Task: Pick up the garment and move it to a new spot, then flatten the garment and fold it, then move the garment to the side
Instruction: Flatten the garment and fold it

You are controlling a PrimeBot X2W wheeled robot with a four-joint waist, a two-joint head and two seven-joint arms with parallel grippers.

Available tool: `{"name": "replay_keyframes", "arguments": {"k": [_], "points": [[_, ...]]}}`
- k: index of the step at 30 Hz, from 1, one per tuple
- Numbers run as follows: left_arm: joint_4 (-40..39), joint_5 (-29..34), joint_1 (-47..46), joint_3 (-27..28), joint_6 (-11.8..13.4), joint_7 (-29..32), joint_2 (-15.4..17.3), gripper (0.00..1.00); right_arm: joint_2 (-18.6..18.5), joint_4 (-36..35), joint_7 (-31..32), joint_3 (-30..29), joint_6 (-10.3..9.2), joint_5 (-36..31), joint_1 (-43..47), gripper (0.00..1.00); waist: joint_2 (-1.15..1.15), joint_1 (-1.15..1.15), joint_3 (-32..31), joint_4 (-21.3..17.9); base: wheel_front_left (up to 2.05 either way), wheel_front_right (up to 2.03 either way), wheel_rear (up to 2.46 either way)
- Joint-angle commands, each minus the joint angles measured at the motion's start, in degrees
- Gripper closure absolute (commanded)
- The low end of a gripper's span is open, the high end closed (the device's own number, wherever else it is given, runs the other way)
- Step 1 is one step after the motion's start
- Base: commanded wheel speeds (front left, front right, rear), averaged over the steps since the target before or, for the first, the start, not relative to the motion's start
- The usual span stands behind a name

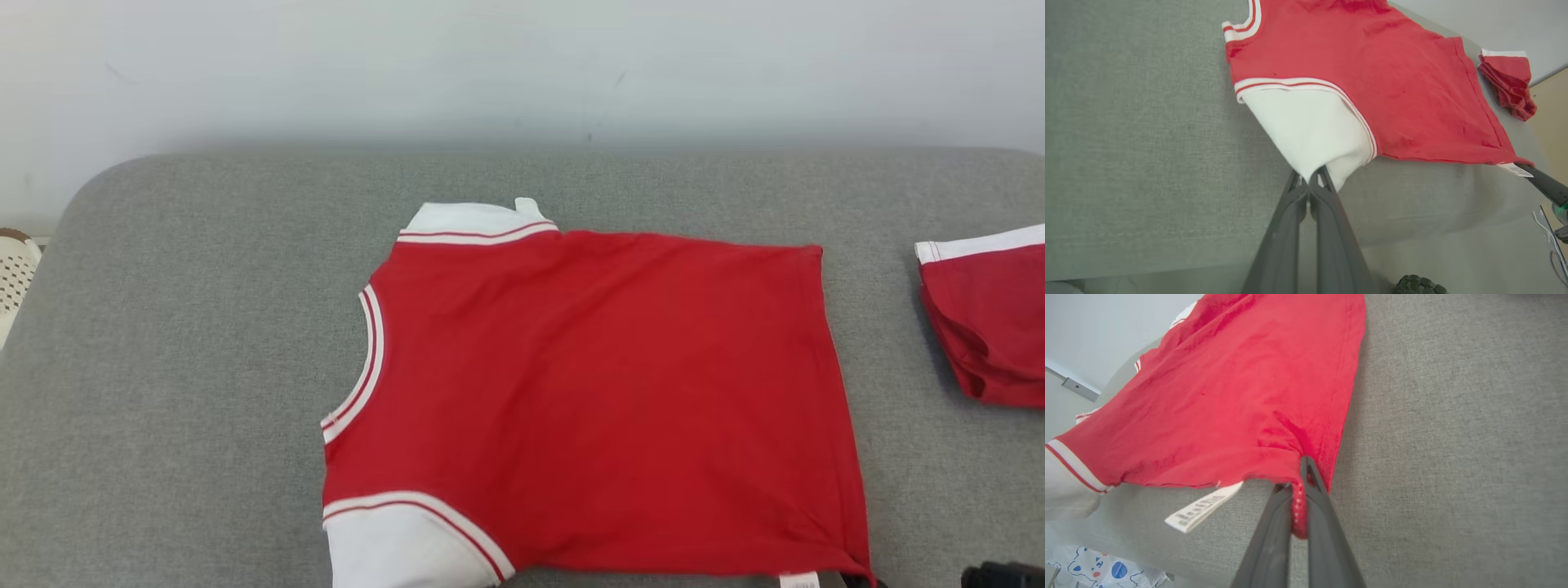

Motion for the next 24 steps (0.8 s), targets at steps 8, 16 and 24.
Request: {"name": "replay_keyframes", "arguments": {"k": [8,16,24], "points": [[-3.7,-1.3,2.0,0.8,0.4,2.9,2.6,1.00,5.0,-8.4,8.2,-8.2,-0.05,-7.1,5.0,1.00,0.01,0.01,0.7,0.1,0.00,0.00,0.00],[-1.6,-1.3,-4.0,0.8,-1.8,2.2,2.2,1.00,7.2,-10.4,11.2,-9.2,-0.05,-8.7,0.4,1.00,0.01,0.01,2.8,-1.2,0.00,0.00,0.00],[4.7,-0.7,-16.1,1.9,-4.5,0.9,1.3,1.00,6.2,-6.1,11.7,-9.3,-0.05,-8.4,-7.6,1.00,0.01,0.01,6.7,-2.4,0.00,0.00,0.00]]}}
